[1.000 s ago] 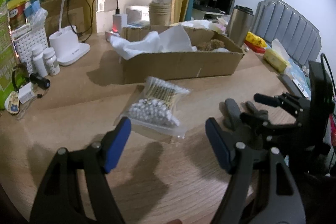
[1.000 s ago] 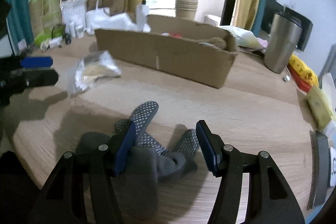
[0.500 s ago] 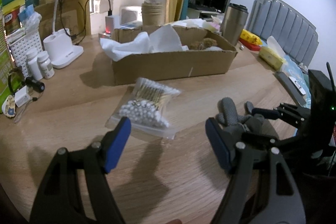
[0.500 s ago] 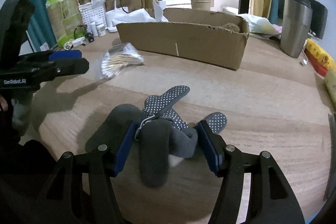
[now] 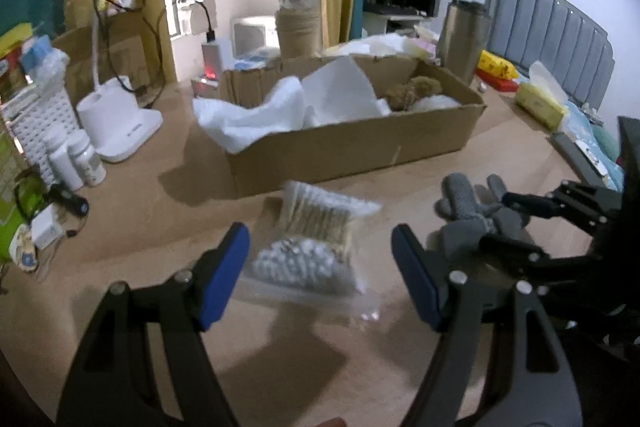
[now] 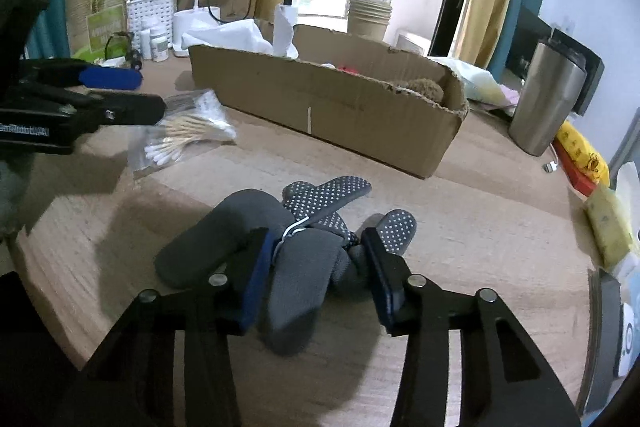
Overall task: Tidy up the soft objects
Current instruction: 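Grasp the cotton-swab bag with the left gripper while the right gripper grasps the grey dotted gloves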
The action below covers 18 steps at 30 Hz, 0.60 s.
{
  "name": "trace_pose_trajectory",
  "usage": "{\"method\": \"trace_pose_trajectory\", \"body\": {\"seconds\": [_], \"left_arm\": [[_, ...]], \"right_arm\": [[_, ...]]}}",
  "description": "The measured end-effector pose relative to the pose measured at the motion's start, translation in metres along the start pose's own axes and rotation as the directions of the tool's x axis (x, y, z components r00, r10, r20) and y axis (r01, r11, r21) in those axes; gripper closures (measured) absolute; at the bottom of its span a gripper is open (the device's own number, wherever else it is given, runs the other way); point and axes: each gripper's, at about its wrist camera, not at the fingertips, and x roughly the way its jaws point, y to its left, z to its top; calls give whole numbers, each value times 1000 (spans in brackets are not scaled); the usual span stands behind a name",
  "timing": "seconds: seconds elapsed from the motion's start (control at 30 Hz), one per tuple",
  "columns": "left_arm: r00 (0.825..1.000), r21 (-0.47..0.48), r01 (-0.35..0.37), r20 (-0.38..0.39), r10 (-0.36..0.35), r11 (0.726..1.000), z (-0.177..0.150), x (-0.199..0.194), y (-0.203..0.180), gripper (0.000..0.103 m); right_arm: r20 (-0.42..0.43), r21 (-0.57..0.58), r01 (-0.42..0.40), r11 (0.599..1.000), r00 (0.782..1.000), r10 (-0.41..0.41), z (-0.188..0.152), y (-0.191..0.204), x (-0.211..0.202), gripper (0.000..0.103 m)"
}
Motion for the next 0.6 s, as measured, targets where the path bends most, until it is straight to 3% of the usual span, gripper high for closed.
{"method": "trace_pose_trajectory", "body": {"seconds": [0.13,0.3,0.43,0.5,0.53,0.6], "left_arm": [[999,3,30,-19,-30,1000,5,13,3,28],[997,40,36,-73,-33,999,7,31,-2,28],[997,52,39,-64,-36,998,9,33,-5,29],[998,70,28,-61,-24,997,10,34,-6,36],[998,78,23,-66,-18,997,11,35,-7,46],[997,87,17,-73,-11,996,10,35,-7,48]], "right_arm": [[11,37,1,999,1000,-1,0,-9,-3,65],[33,99,-22,995,999,19,1,-23,-9,67],[57,126,-49,991,997,42,3,-28,-15,67],[66,135,-65,989,996,56,3,-29,-17,67],[71,137,-69,988,996,60,4,-29,-19,67],[80,139,-73,988,995,63,4,-29,-21,67]]}}
